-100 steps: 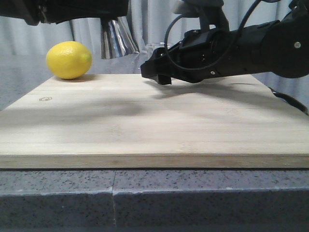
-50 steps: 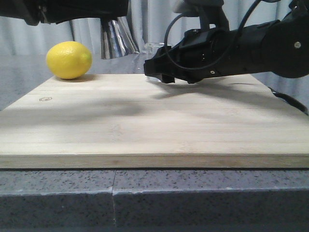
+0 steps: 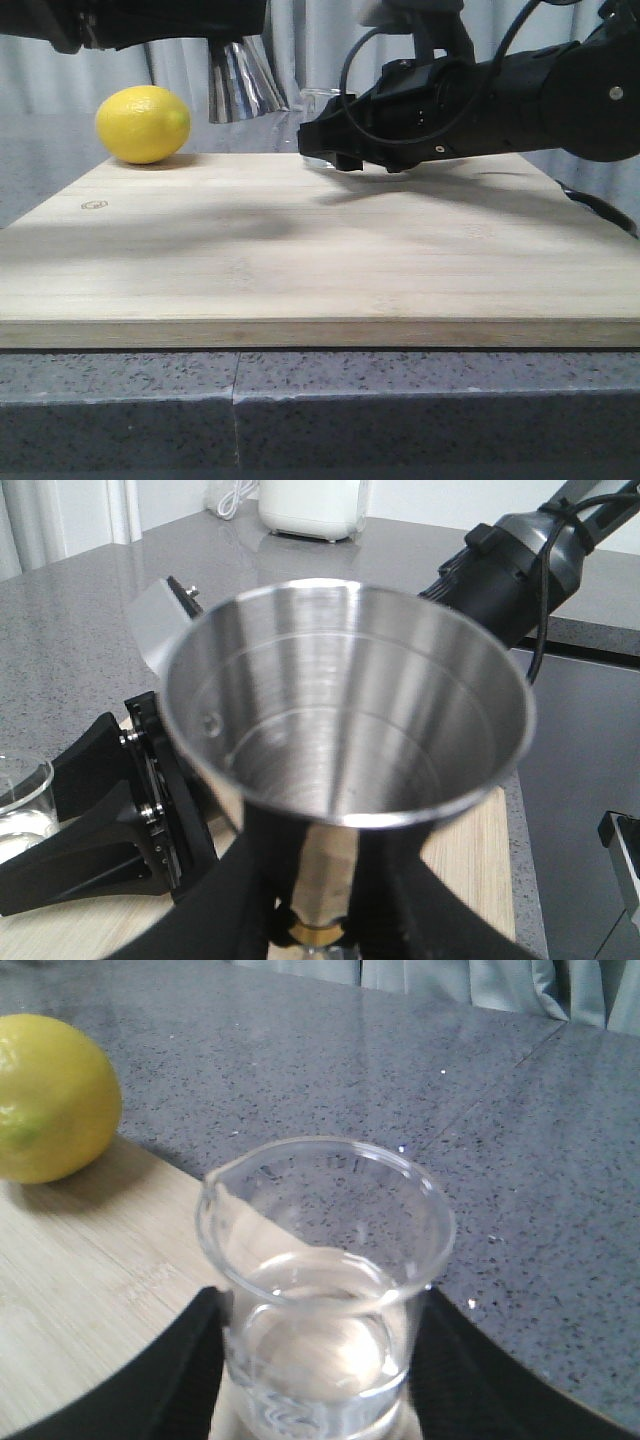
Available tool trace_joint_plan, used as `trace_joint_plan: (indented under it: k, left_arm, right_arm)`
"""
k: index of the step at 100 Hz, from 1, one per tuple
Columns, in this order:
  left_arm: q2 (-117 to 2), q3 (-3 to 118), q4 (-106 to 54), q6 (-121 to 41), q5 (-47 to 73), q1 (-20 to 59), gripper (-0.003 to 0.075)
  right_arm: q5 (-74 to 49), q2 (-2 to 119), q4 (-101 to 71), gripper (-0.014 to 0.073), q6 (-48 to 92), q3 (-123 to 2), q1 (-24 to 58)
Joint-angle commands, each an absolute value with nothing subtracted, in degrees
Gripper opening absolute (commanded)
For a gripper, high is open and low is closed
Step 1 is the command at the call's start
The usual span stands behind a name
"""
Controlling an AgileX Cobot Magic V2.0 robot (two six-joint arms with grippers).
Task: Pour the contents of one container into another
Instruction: 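Lift the beaker with the right gripper toward the held jigger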
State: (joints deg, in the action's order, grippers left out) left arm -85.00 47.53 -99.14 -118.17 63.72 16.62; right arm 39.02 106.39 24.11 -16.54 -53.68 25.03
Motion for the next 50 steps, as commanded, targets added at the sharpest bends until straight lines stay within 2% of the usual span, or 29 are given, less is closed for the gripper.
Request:
trace_joint_plan:
  k: [1,31,50]
  left_arm:
    - [-83.37,49.29,-102.84,-117.75,67.45,17.12,-0.0019]
    - [-83.37,49.29,-102.84,-117.75,67.45,17.12,-0.0019]
    - [-83.37,49.29,-102.84,-117.75,67.45,17.12,-0.0019]
  right_arm:
    - [43.66,104.01,23.76,0.0225,-16.36,-55.37,24.95]
    - [42.91,101.8,23.86,0.0225,-16.36,-55.37,24.95]
    - [36.38,96.24,24.02,0.0225,-16.36,-55.37,24.95]
